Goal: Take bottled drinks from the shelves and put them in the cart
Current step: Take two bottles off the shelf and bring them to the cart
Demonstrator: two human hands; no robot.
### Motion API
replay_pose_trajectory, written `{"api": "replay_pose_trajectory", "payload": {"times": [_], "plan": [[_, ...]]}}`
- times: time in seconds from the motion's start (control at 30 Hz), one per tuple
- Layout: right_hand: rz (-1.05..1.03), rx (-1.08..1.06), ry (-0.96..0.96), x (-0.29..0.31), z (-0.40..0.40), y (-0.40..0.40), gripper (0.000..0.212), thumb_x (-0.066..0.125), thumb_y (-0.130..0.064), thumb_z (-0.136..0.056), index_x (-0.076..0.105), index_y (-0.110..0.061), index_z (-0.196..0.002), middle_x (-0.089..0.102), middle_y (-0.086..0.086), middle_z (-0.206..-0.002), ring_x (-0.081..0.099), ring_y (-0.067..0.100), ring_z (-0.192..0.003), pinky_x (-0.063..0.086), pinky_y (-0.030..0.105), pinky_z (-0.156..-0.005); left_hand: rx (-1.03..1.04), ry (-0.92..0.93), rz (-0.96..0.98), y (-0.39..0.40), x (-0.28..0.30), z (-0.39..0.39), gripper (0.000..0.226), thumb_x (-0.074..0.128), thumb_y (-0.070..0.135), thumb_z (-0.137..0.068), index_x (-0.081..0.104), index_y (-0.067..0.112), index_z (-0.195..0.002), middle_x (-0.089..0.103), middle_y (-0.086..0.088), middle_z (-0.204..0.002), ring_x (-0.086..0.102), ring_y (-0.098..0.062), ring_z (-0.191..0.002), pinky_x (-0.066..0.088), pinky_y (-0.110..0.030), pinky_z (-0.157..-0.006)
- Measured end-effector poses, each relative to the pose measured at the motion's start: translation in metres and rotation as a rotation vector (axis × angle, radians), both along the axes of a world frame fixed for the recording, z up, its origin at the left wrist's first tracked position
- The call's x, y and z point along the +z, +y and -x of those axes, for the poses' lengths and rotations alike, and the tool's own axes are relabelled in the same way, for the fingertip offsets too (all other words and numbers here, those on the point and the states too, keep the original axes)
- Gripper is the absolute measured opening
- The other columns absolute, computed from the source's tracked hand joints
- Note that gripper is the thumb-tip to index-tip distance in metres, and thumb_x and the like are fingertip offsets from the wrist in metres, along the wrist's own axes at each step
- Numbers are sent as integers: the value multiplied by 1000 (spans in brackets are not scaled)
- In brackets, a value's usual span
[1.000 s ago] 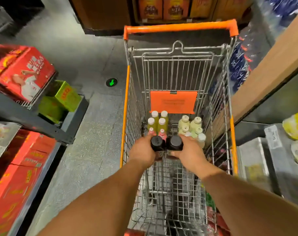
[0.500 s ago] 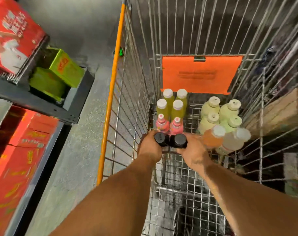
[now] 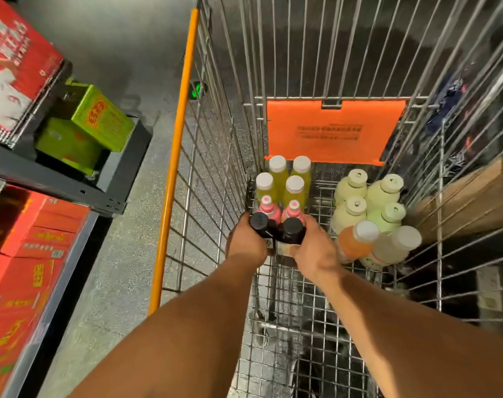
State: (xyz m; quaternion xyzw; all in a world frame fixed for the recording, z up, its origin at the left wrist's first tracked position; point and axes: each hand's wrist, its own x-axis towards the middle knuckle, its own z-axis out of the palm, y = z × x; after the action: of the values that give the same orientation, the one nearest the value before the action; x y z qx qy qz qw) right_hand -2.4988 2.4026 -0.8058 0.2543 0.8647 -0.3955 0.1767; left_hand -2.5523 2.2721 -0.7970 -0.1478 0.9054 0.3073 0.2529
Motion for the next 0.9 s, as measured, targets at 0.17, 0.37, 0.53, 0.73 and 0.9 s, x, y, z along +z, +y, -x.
{"api": "replay_pose_trajectory", "payload": {"times": [0.17,0.37,0.53,0.73,0.9], "plan": [[26,12,-34,-1,-2,2,77,81,-30,-77,41,-20,-142,61,6,-130,59,27,-117,47,37,-99,-14,-31,-44,2,5,1,47,49,-3,-87,51,20,-127,65,-6,-120,59,-25,-101,42,-27,-87],[101,-9,16,4,-9,-1,90,85,-30,-73,33,-25,-146,62,0,-130,60,22,-115,47,38,-100,-62,-13,-125,-3,13,-7,50,55,1,-91,44,19,-137,64,-4,-122,62,-25,-112,48,-30,-94],[123,10,-3,13,-8,1,97,83,-28,-75,22,-33,-150,61,-3,-131,61,19,-113,46,31,-101,-106,-60,-163,-2,22,-3,41,56,4,-92,49,21,-128,65,1,-115,62,-21,-103,47,-27,-93],[178,7,-11,5,-4,2,102,85,-25,-73,22,-35,-153,58,-3,-135,56,16,-117,39,26,-103,-144,-64,-117,-4,18,-3,41,57,13,-92,48,24,-130,68,1,-113,63,-20,-97,48,-27,-88],[193,-40,-20,2,-4,0,95,85,-20,-73,31,-32,-149,61,-6,-128,55,10,-105,39,21,-94,-88,-66,-161,-11,18,-8,50,57,7,-91,47,25,-137,67,-3,-118,62,-22,-99,48,-29,-89]]}}
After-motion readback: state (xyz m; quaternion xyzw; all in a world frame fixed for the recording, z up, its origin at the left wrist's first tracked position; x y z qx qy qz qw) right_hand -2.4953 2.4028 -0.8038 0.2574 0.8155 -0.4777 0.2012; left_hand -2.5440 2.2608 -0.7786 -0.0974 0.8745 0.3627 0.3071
